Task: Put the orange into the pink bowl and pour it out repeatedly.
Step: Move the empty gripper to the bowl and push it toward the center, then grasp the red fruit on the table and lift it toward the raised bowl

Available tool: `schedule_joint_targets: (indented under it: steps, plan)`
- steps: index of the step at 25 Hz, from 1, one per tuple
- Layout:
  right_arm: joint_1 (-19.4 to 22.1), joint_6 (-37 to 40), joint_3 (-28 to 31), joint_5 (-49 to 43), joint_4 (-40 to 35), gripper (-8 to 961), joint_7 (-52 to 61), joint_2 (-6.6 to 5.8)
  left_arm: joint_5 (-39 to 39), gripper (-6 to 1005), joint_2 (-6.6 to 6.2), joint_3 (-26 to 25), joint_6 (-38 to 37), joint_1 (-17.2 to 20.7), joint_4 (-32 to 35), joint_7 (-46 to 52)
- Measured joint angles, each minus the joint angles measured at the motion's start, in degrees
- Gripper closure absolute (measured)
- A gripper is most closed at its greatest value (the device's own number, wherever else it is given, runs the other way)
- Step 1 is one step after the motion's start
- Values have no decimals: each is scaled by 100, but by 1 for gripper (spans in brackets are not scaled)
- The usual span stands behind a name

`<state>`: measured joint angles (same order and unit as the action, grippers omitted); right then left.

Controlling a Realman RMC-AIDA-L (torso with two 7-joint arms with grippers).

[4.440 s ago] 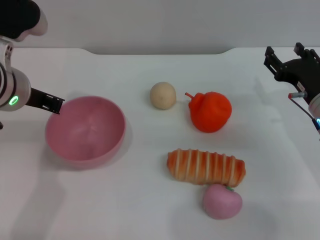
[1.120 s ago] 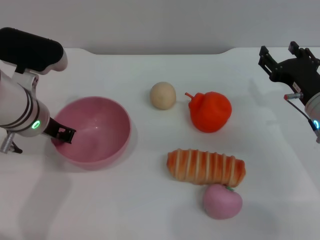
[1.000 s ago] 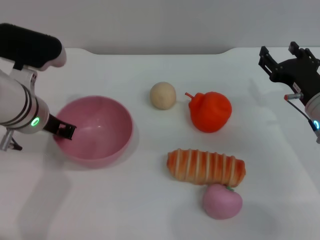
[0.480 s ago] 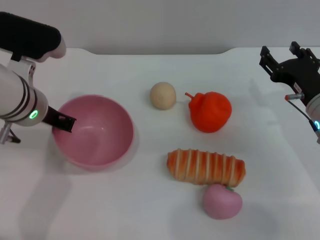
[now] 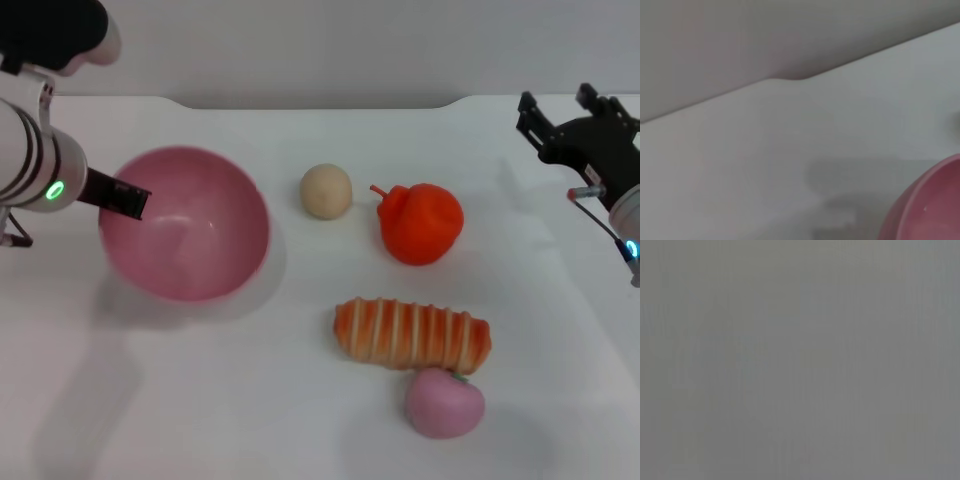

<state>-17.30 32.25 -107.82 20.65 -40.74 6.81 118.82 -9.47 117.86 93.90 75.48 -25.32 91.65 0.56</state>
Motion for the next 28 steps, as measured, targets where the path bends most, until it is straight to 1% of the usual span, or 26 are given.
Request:
schedule_joint_targets:
  steps: [2,3,4,6,7,8,10,11,12,15,16,18,20,21,24,28]
  plan:
    - [51,-424,18,0,-280,214,7,-11,38,959,-6,-1,5,12,142,-4]
    - [94,-751,33,1,-500,217,5,-21,99,959,-6,-3,5,28,238,-4]
    - [173,-1211,65,-10,-879,219,-4,-42,185,959,-5,-7,4,49,338,-3]
    - [387,-2292,138,-139,-1767,223,-63,-77,325,959,2,-12,-26,82,441,-3]
    - [695,-3383,299,-492,-2839,225,-95,-51,370,959,5,-22,-47,99,458,-2]
    - [695,-3383,299,-492,-2839,227,-95,-51,410,959,8,-42,-86,118,475,-1]
    - [891,-4410,430,-874,-3837,231,-104,-2,414,959,11,-61,-134,125,475,4]
    - [922,-5033,480,-1035,-4329,233,-111,6,414,959,11,-61,-134,125,475,4]
    - [884,-5661,513,-1113,-4768,235,-128,0,405,959,12,-117,-286,129,459,29]
    - [531,-7374,684,-1076,-5617,241,-187,-29,398,959,12,-143,-433,136,456,31]
    - [364,-7868,753,-1041,-5783,243,-195,-31,398,959,12,-143,-433,136,456,31]
    - [124,-8494,838,-946,-5898,247,-199,-24,398,959,12,-143,-433,136,456,31]
    - [-102,-8986,883,-695,-5865,252,-212,-18,397,959,-2,-148,-843,127,410,1]
    - [-182,-9130,887,-561,-5787,254,-218,-17,397,959,-2,-148,-843,127,410,1]
    - [-355,-9313,886,-247,-5427,260,-223,-10,394,959,-4,-201,-938,134,344,-6]
    - [-518,-9133,850,-36,-4776,268,-222,8,393,958,-3,-215,-943,119,290,-20]
